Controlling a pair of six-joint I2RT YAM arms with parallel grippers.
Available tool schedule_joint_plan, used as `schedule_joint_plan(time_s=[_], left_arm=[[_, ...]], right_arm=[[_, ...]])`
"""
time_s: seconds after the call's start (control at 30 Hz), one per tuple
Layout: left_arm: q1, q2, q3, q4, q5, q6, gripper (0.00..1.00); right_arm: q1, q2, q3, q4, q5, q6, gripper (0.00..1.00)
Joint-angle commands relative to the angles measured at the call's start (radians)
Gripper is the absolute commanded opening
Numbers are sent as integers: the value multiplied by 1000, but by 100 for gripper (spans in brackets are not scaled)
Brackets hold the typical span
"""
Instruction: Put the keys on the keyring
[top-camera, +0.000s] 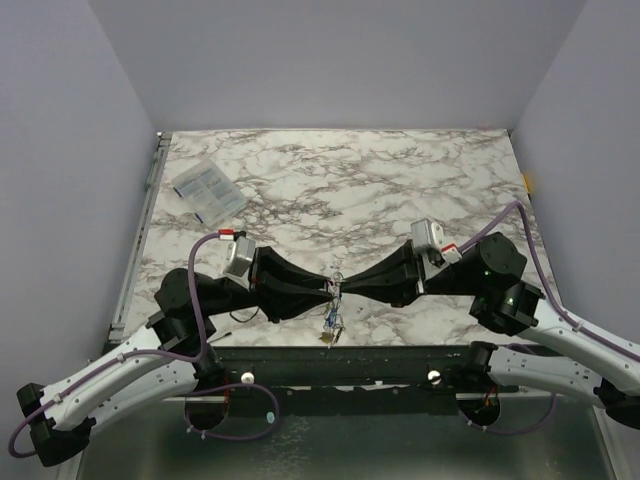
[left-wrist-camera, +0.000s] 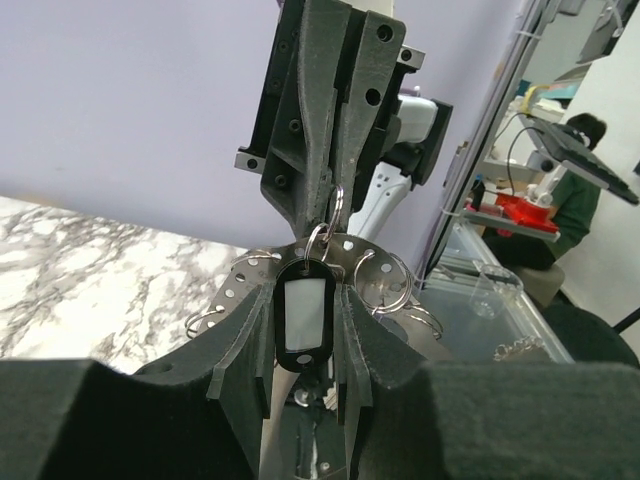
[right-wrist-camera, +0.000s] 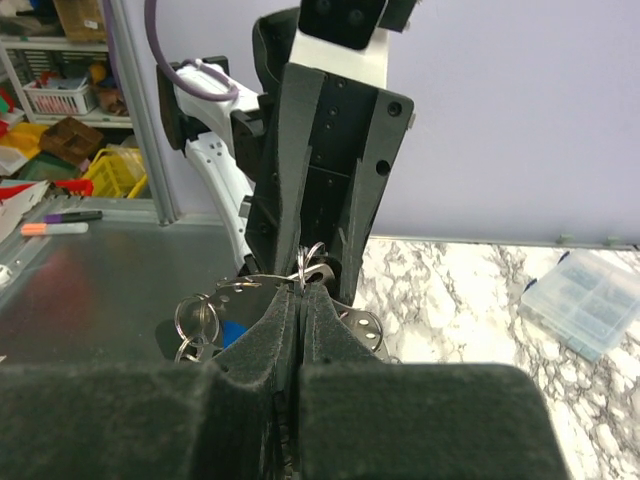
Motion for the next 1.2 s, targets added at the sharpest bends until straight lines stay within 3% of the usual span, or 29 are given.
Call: schedule_joint_plan(time_s=[0.0,0.47,1.17], left_arm=[[-1,-20,49,-115,-73,83,0],[-1,77,119,-284,-74,132,0],[-1,41,176,-413,-99,170,0]], right_arm=[[6,-32,-2,-32,20,-17,1],[7,44,92,-241,81,-138,1],[6,6,138,-455,309,-248,1]])
